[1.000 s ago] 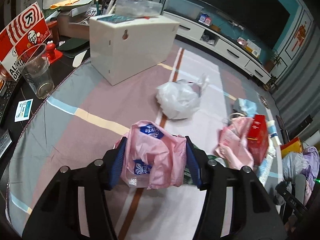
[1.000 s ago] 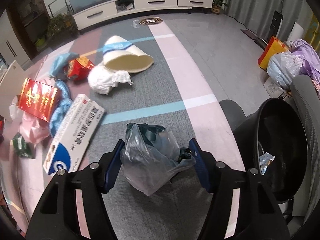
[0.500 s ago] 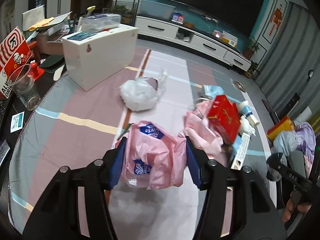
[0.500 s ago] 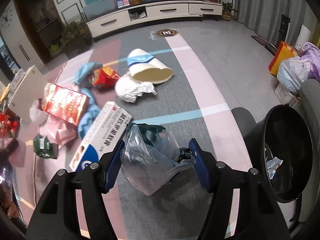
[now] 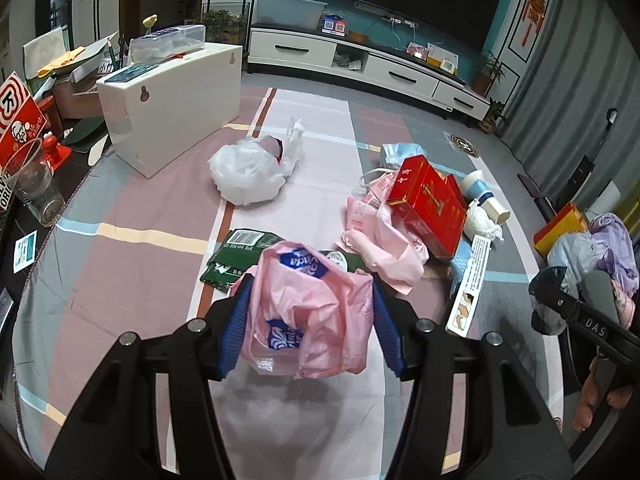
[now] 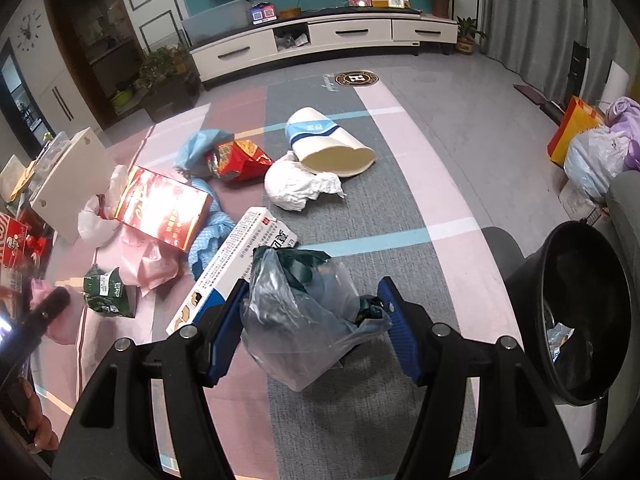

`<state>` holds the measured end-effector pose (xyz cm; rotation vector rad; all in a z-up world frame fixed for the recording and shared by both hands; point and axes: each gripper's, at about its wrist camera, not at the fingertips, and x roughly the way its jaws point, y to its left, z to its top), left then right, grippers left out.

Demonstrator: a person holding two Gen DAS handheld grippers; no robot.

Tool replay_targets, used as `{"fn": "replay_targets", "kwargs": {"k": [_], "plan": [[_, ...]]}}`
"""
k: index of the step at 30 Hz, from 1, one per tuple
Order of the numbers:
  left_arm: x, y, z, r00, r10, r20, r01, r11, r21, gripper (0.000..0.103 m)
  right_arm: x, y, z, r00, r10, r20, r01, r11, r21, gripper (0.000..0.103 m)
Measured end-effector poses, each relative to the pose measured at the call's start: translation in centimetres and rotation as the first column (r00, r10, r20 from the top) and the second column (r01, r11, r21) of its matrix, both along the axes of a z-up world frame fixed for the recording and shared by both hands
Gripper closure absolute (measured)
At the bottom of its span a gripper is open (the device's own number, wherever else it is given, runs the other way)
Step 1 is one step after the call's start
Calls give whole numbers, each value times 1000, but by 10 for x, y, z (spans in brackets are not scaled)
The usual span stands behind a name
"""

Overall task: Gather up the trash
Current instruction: 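Lift the pink bag and grey bag and carry both toward the black bin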

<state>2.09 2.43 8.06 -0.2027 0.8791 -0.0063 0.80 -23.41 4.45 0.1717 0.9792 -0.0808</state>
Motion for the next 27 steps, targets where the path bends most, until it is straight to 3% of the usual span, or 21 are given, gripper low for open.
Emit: {"fn": "replay_targets", "kwargs": {"k": [15, 27], "plan": [[-5, -10, 4, 999, -31, 22, 30, 999, 22, 46, -5, 2, 7, 1000, 5, 27, -5, 1000, -24, 38], [-20, -22, 25, 993, -66, 94, 65, 998, 19, 46, -16, 8, 31, 996, 32, 88, -31, 999, -12, 38]]}}
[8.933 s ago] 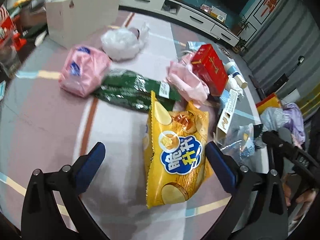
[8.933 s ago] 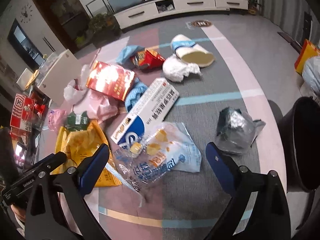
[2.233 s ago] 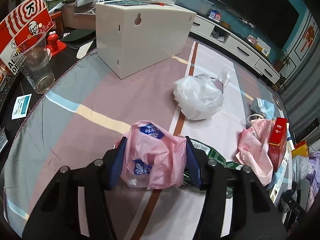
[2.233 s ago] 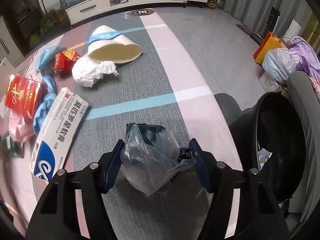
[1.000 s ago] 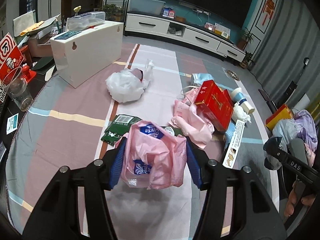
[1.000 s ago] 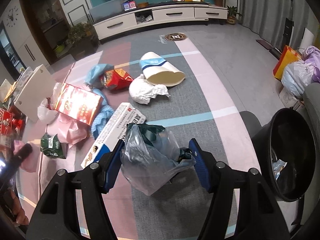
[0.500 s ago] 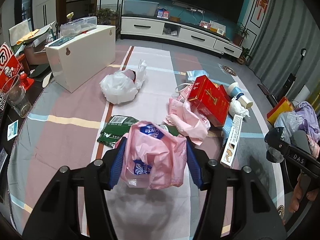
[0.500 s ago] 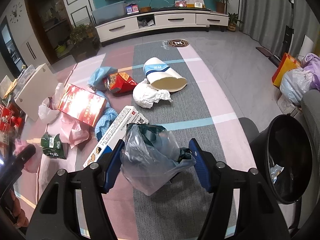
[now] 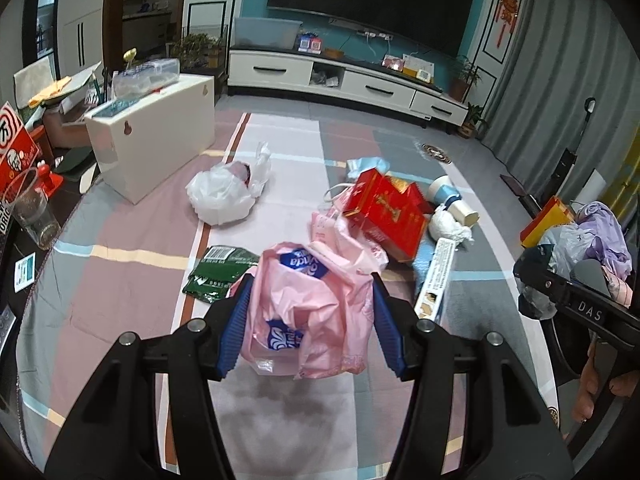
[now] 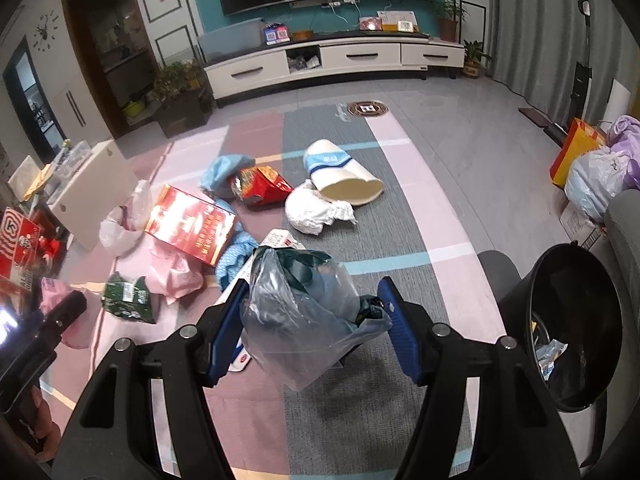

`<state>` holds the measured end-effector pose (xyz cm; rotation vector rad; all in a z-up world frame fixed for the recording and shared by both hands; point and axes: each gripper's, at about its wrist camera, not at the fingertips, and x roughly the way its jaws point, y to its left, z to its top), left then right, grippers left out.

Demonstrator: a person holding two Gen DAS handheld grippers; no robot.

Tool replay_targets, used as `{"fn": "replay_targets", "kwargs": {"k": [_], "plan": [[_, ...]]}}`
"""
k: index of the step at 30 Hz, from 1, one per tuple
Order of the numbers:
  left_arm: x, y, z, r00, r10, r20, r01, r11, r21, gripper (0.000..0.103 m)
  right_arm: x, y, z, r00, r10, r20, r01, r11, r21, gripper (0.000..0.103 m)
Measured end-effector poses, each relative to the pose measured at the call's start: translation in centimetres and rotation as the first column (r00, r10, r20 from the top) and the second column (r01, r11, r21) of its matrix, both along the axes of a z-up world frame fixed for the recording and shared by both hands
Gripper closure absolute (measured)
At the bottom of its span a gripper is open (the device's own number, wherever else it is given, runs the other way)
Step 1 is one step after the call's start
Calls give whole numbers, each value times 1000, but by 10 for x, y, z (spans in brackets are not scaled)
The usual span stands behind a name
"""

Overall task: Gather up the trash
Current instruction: 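Lift the pink bag and grey bag and carry both toward the black bin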

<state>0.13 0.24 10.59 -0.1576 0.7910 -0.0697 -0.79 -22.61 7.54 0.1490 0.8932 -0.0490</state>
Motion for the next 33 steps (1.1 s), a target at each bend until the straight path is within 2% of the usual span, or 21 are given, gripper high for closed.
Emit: {"fn": "replay_targets", "kwargs": {"k": [6, 13, 22, 33], "plan": [[-9, -19, 18, 999, -29, 39, 28, 999, 21, 46, -9, -3, 21, 998, 12, 58, -13, 1000, 16, 38], [-14, -68, 32, 992, -102, 80, 97, 993, 70, 46, -19, -23, 39, 995, -20, 100, 14, 998, 53, 38], [-11, -120, 46, 979, -169, 111, 171, 985, -9, 45, -41, -73, 64, 983, -83, 164, 63, 990, 124, 38], [-6, -199, 47, 947, -302, 107, 310, 949, -64, 45, -63, -123, 77, 954, -222, 200, 199, 971, 130, 38]]}}
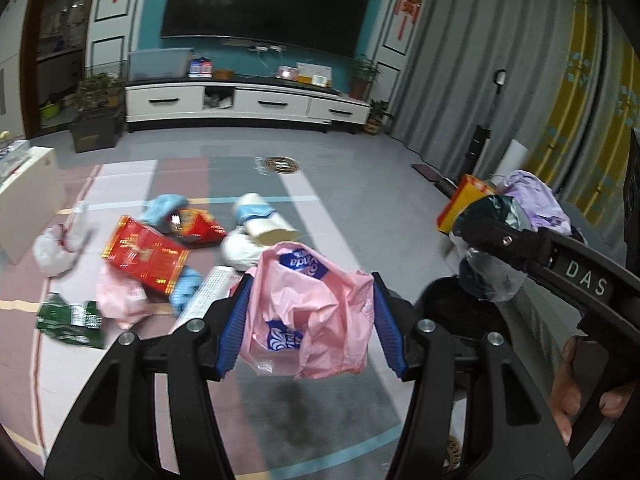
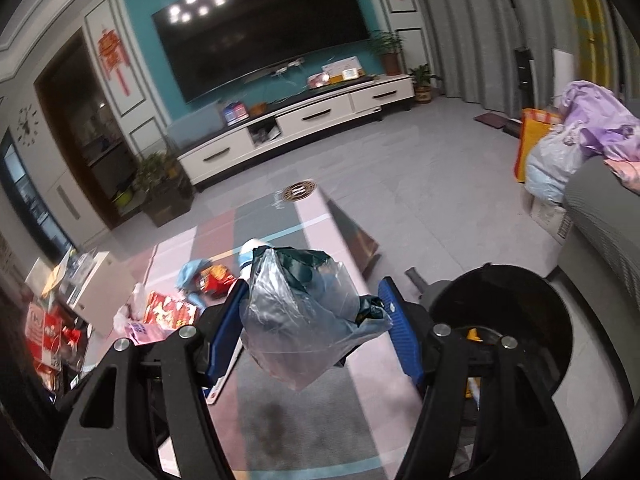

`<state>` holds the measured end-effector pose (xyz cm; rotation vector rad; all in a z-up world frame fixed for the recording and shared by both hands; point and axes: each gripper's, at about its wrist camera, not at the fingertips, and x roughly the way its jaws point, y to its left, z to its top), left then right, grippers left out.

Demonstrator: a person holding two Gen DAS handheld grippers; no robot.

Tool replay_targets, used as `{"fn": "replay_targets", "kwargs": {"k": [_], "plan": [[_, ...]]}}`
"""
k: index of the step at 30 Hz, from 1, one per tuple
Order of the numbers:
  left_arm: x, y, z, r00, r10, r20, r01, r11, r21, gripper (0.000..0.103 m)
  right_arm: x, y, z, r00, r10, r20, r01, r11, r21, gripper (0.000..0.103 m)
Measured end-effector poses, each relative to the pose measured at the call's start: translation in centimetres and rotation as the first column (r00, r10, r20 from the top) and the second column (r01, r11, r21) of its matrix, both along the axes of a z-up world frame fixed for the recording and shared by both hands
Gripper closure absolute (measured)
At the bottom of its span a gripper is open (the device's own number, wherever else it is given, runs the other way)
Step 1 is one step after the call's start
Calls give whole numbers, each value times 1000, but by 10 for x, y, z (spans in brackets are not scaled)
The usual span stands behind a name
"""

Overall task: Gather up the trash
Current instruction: 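Lift the pink bag and grey bag and carry both toward the black bin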

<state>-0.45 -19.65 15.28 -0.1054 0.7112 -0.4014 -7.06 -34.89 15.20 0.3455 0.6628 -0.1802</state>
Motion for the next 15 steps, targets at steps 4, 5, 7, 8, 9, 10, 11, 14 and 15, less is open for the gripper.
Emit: {"fn": "replay_targets", "kwargs": {"k": [4, 5, 7, 8, 9, 10, 11, 14, 15], "plan": [[3, -22, -2, 999, -51, -14, 50, 999, -16, 45, -9, -16, 3, 998, -63, 10, 64, 998, -14, 38], [4, -30, -3, 998, -68, -18, 68, 997, -23, 45, -12, -21, 3, 997, -78, 11, 78, 997, -14, 38], [6, -42, -4, 995, -92, -28, 91, 995, -34, 45, -17, -32, 3, 995, -103, 12, 103, 995, 0, 38], [6, -46, -5, 994, -101, -32, 99, 994, -38, 45, -19, -38, 2, 993, -117, 13, 117, 993, 9, 37], [7, -53, -7, 992, -117, -41, 115, 992, -45, 45, -22, -43, 2, 991, -132, 14, 131, 991, 15, 37], [7, -57, -8, 991, -126, -45, 123, 991, -49, 45, -25, -49, 2, 989, -147, 14, 147, 989, 16, 37], [8, -64, -9, 989, -140, -52, 137, 989, -55, 45, -27, -53, 2, 986, -163, 14, 163, 986, 15, 37], [8, -83, -14, 981, -182, -70, 177, 982, -68, 45, -36, -69, 2, 978, -210, 13, 209, 978, 24, 37], [9, -89, -16, 977, -197, -78, 191, 979, -73, 45, -39, -75, 1, 975, -222, 12, 222, 975, 32, 37]]}}
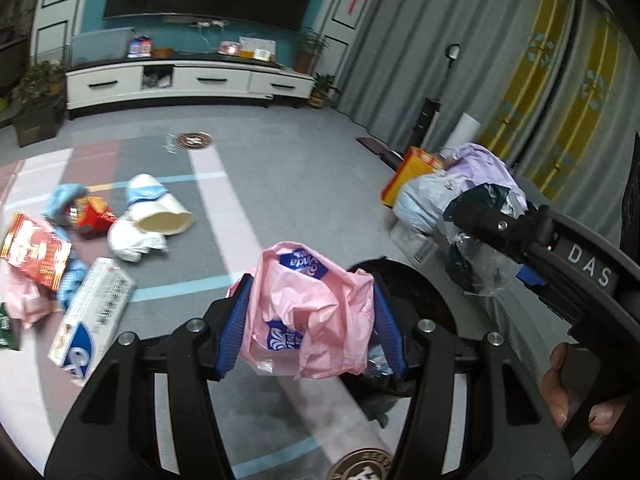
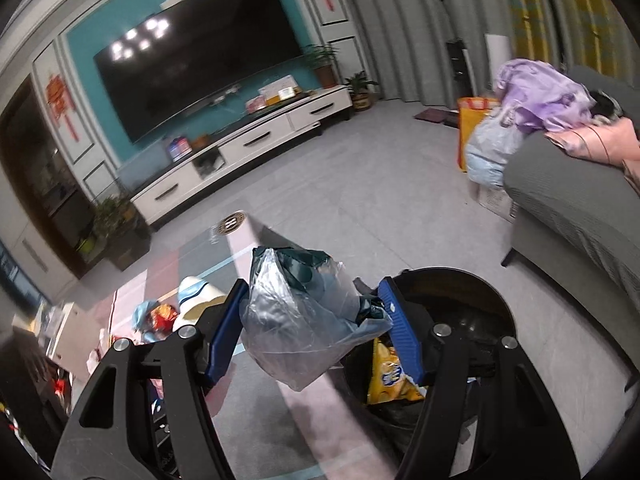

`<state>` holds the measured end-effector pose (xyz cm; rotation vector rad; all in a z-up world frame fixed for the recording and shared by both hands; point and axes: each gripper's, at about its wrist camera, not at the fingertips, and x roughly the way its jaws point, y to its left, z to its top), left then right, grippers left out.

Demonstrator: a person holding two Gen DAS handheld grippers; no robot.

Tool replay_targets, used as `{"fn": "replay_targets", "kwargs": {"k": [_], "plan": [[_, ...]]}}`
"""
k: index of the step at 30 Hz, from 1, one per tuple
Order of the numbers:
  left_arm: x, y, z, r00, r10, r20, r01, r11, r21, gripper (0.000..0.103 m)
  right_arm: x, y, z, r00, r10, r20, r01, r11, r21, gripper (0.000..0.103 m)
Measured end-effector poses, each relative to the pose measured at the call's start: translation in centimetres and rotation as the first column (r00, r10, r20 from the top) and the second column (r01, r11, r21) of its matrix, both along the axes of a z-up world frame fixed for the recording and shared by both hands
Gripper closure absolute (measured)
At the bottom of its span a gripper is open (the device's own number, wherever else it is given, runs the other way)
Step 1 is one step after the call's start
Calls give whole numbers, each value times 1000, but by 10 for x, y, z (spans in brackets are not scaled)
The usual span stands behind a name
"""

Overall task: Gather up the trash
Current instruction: 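Lift the pink bag and grey bag and carry both toward the black bin, then open the left tool over the bin while the right tool releases the grey bag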

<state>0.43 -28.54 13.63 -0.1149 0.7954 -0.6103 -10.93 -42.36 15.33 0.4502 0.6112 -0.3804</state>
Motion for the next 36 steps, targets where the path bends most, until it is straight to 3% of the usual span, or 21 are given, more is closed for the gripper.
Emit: {"fn": "replay_targets", "kwargs": {"k": [7, 11, 18, 29, 36], "plan": [[3, -41, -22, 991, -95, -91, 94, 995, -23, 45, -18, -36, -9, 996, -88, -16, 89, 995, 45, 37], [0, -62, -32, 986, -137, -97, 136, 991, -17, 45, -20, -48, -19, 988, -143, -57, 147, 987, 62, 37], [7, -92, -57, 958, -221, -184, 219, 975, -31, 45, -19, -68, -38, 980, -176, -91, 186, 974, 130, 37], [11, -126, -92, 921, -265, -287, 277, 961, 2, 45, -15, -101, -74, 952, -243, -187, 282, 932, 225, 37], [8, -144, -104, 913, -276, -302, 304, 952, 48, 45, -13, -111, -89, 937, -259, -234, 317, 911, 264, 37]]}}
